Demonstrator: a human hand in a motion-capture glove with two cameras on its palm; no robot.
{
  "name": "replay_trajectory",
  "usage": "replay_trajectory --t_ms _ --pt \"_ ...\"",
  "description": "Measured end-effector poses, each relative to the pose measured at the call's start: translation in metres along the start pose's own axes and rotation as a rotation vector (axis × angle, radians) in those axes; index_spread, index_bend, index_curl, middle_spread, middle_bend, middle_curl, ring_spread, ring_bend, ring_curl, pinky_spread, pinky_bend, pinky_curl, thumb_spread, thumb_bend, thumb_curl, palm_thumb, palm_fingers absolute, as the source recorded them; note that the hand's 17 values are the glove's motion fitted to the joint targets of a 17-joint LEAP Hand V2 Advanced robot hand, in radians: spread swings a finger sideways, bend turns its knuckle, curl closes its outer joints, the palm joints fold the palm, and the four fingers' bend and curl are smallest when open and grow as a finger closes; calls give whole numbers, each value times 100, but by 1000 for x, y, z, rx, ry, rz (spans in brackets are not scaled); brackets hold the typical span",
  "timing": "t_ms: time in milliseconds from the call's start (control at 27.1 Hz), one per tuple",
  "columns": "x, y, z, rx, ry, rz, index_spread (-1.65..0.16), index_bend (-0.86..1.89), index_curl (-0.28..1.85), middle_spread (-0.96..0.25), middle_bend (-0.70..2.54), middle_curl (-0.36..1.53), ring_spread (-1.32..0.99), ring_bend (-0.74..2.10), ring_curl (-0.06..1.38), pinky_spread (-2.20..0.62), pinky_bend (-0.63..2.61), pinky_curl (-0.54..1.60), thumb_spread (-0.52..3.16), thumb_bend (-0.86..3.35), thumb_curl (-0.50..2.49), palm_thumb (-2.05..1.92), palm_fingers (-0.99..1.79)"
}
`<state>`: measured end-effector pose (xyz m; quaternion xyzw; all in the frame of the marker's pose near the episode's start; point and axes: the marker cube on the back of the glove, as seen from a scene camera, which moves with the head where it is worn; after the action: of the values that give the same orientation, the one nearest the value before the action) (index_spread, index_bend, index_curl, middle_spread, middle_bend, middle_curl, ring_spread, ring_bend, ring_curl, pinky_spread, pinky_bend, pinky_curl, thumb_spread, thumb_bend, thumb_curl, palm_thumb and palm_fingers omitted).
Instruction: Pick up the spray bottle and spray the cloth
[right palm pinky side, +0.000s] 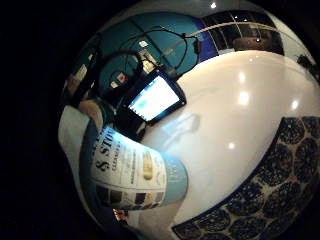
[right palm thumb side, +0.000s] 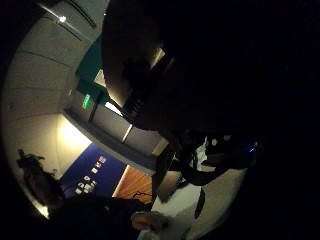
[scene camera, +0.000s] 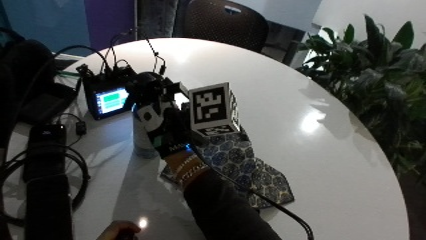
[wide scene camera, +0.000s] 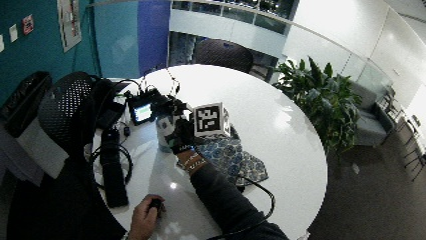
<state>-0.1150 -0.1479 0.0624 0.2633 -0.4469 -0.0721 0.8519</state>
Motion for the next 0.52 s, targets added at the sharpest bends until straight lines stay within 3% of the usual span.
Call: replay_trajectory --t_ms 332,517 --pt "26 46 -32 -177 186 143 -29 11 44 -8 24 44 -8 41 42 7 28 37 124 -4 38 67 61" --pt "15 62 -55 -278 350 161 -31 13 40 -5 20 42 -5 33 38 14 25 35 121 -3 36 65 50"
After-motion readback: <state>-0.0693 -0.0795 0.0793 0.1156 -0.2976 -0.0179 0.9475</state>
